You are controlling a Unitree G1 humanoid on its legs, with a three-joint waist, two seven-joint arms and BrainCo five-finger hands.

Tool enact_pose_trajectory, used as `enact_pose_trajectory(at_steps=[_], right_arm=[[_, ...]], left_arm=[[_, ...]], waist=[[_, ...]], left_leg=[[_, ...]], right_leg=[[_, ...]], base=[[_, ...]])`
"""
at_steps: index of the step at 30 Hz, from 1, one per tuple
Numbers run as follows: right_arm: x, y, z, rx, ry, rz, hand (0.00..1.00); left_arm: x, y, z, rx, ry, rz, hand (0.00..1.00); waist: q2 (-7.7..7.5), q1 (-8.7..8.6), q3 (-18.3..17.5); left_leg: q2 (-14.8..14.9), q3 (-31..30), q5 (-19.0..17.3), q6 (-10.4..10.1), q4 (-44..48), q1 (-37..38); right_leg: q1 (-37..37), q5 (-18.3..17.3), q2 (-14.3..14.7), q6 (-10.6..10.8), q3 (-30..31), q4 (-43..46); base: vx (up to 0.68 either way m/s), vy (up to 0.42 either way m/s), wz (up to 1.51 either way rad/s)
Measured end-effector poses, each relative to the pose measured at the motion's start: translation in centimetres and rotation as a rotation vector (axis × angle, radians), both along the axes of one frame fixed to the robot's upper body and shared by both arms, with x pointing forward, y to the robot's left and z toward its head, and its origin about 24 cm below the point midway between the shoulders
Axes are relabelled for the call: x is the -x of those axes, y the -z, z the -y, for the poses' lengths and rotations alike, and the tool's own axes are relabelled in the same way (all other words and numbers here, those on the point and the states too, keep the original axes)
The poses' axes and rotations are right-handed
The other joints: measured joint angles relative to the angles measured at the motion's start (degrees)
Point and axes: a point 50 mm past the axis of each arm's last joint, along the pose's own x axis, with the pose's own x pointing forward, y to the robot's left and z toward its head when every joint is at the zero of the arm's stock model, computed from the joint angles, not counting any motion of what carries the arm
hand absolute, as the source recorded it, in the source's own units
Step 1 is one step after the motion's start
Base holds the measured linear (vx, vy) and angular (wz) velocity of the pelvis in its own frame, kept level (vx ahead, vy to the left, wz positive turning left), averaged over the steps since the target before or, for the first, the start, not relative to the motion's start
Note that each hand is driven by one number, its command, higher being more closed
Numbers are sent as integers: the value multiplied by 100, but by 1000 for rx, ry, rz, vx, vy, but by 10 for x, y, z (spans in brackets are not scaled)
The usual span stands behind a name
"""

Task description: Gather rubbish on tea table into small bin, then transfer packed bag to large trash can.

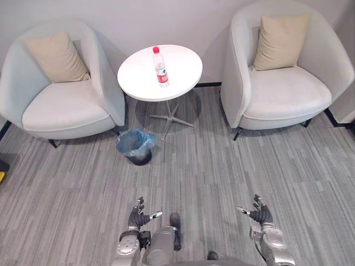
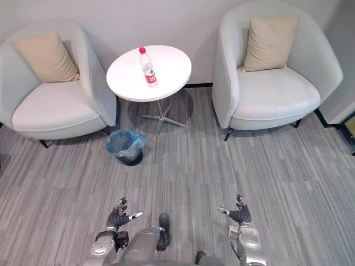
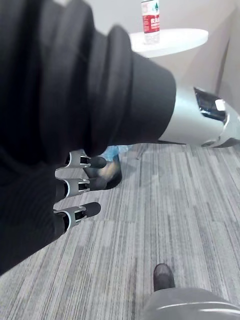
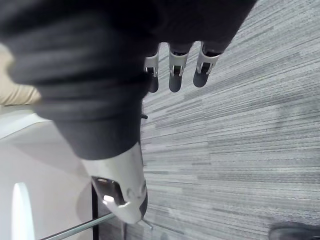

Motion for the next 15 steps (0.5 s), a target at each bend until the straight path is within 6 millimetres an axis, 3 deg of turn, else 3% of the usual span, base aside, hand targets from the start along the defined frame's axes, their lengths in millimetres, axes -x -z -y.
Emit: enact_pose_trajectory(at_steps=[2, 4, 6, 7, 9, 10, 11, 13, 15], right_arm=[[1, 3, -8, -20, -15, -11, 0], [3, 4, -7, -10, -23, -22, 0], [4, 5, -9, 0, -38, -30, 0], [7, 7, -9, 1, -43, -41, 0], [12, 10, -13, -2, -63, -58, 0], [16, 12, -14, -3, -70, -70, 0], [17, 12, -15, -4, -71, -74, 0], [18, 12, -14, -3, -82, -77, 0], [17, 12, -15, -7, -88, -75, 0]], left_arm=[[0, 0, -6, -16, -4, -2, 0], [2, 2, -3, -6, -1, -11, 0], [7, 5, -3, -7, 0, -37, 0], [11, 7, -5, -8, -2, -49, 0], [16, 9, -9, -16, -1, -64, 0], [15, 8, -9, -19, 8, -64, 0], [15, 8, -10, -21, 9, -64, 0], [7, 5, -12, -23, 9, -43, 0], [4, 4, -12, -22, 7, -37, 0]], waist=[[-327, 39, -22], [-352, 149, -36], [-377, 119, -37], [-384, 62, -37], [-389, -57, -43], [-391, -143, -41], [-380, -175, -36], [-333, -240, -11], [-255, -341, 42]], left_leg=[[-257, 225, -499, 188, 362, -48], [-332, 429, -781, 249, 441, 102], [-473, 521, -1011, 312, 283, 547], [-554, 512, -1155, 382, 211, 884], [-640, 381, -1377, 462, 178, 1345], [-653, 335, -1443, 491, 46, 1638], [-651, 270, -1443, 495, -20, 1756], [-537, 50, -1441, 492, -288, 2157], [-343, -143, -1447, 482, -326, 2372]], right_leg=[[-95, -384, -339, 150, 138, 441], [-547, -488, -474, 280, 517, 1481], [-970, -348, -605, 1041, 709, 2887], [-1293, -97, -641, 1510, 802, 3915], [-1693, -203, -730, 1302, 578, 5017], [-1992, -382, -833, 993, 218, 5273], [-2121, -457, -835, 855, 58, 5231], [-2649, -659, -745, 475, -425, 4507], [-2851, -582, -535, 392, -465, 3461]], base=[[398, 164, -31], [422, 183, -47], [513, 234, -23], [552, 168, 6], [436, 80, 26], [302, 21, 36], [477, -16, 51], [546, -70, 51], [384, -129, 57]])
